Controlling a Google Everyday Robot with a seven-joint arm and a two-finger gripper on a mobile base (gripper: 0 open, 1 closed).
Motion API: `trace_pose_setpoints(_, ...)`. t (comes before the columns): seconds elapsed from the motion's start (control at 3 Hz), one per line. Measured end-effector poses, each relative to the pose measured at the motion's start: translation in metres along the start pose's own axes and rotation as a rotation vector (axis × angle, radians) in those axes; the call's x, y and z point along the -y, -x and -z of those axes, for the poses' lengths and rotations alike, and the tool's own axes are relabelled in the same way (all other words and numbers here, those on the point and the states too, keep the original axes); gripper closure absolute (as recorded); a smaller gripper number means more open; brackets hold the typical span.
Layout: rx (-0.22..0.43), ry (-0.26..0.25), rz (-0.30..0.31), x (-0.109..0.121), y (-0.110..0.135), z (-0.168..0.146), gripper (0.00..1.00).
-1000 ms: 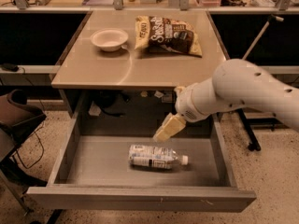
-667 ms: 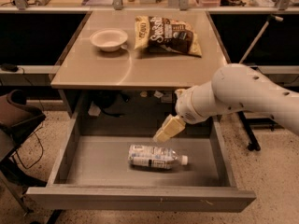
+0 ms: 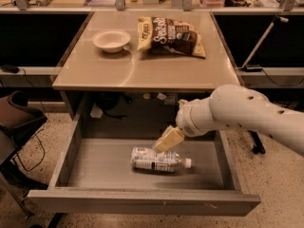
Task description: Pick blue plastic bottle from top drawer and place on counter
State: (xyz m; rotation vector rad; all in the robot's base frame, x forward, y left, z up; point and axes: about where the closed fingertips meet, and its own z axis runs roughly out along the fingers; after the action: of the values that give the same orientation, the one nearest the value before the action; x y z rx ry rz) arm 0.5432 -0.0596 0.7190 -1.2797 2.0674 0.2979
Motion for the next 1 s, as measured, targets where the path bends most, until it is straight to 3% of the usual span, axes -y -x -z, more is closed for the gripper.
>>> trace_pose_setpoints(0.33, -0.019, -0.011, 0.022, -0.007, 0.004, -0.002, 0.00)
trace_pose_setpoints(1.0, -0.015, 0.058, -0.021, -0.058, -0.022, -0.034, 0.00)
